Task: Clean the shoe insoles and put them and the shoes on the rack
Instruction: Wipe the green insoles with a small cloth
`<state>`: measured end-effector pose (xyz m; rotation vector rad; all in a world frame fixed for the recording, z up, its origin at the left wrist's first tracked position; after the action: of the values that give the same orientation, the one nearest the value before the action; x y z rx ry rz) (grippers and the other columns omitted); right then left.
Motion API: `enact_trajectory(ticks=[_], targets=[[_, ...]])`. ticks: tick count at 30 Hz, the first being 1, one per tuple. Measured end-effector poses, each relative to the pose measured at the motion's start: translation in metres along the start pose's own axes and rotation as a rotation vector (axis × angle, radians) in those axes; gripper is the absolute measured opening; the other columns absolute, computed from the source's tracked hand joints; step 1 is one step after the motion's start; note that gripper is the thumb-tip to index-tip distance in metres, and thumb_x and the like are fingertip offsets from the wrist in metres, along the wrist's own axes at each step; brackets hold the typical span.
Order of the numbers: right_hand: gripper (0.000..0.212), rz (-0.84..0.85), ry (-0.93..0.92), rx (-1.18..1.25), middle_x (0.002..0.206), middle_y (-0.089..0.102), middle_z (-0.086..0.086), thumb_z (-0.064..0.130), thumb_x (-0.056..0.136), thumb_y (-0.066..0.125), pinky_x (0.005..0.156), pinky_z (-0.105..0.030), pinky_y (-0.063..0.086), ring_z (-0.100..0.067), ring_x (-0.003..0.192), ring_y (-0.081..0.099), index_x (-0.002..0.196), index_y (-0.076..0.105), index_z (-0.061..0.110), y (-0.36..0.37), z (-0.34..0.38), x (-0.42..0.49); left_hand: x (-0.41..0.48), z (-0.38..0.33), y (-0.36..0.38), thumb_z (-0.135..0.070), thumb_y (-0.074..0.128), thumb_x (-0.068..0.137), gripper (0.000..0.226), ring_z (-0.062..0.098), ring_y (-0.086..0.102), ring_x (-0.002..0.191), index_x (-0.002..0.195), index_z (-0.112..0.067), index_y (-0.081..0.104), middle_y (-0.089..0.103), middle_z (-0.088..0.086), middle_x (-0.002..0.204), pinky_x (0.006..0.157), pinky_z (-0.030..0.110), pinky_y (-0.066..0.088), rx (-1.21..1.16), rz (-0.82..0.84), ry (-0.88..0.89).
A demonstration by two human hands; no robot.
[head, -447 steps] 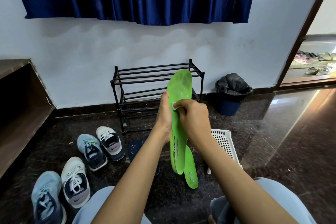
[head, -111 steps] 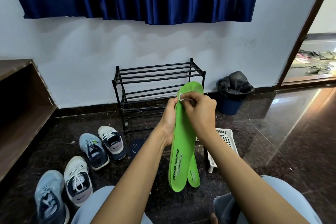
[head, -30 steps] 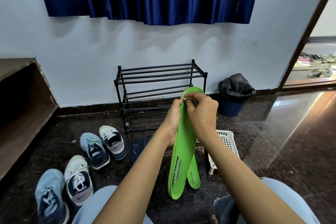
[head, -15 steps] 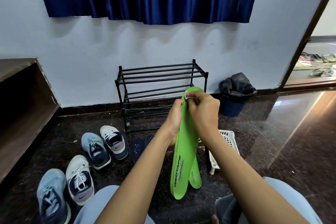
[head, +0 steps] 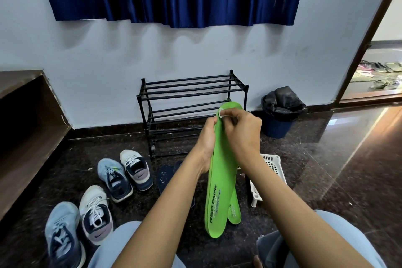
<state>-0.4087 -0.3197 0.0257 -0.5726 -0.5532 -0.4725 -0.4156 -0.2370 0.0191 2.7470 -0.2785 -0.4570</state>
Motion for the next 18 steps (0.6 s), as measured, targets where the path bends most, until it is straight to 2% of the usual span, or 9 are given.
enact_trajectory(ticks=[8, 13, 18], targets=[[0.018, 0.077, -0.061, 0.016, 0.088, 0.074, -0.006, 0.003, 0.082, 0.062, 0.077, -0.038, 0.054, -0.024, 0.078, 0.069, 0.091, 0.075, 0.011, 0.009, 0.002, -0.024, 0.001, -0.007, -0.008, -0.042, 0.029, 0.096, 0.056, 0.016, 0.054, 0.045, 0.057, -0.018, 0.061, 0.055, 0.002, 0.051, 0.048, 0.02, 0.04, -0.048, -0.077, 0.019], [0.016, 0.025, -0.07, -0.002, 0.086, 0.074, -0.005, 0.006, 0.083, 0.063, 0.074, -0.04, 0.054, -0.024, 0.075, 0.068, 0.09, 0.075, 0.012, 0.004, -0.004, -0.006, 0.001, -0.004, -0.005, -0.046, 0.03, 0.098, 0.069, 0.018, 0.056, 0.043, 0.049, -0.016, 0.068, 0.059, 0.004, 0.05, 0.046, 0.019, 0.042, -0.027, -0.037, 0.011], [0.017, 0.029, -0.069, -0.007, 0.087, 0.074, -0.005, 0.004, 0.082, 0.063, 0.075, -0.039, 0.055, -0.023, 0.076, 0.069, 0.09, 0.075, 0.012, 0.006, -0.005, -0.014, 0.003, -0.003, -0.006, -0.048, 0.03, 0.097, 0.063, 0.02, 0.058, 0.051, 0.059, -0.016, 0.069, 0.06, 0.007, 0.058, 0.053, 0.025, 0.043, -0.023, -0.045, 0.005]])
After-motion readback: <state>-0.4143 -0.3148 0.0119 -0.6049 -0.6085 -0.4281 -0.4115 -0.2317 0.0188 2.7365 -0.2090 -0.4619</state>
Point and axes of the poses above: each hand's wrist, its own x-axis towards the middle knuckle, its own y-axis out of the palm, z = x × y, the point moved 1 cm from there along x, towards the middle knuckle
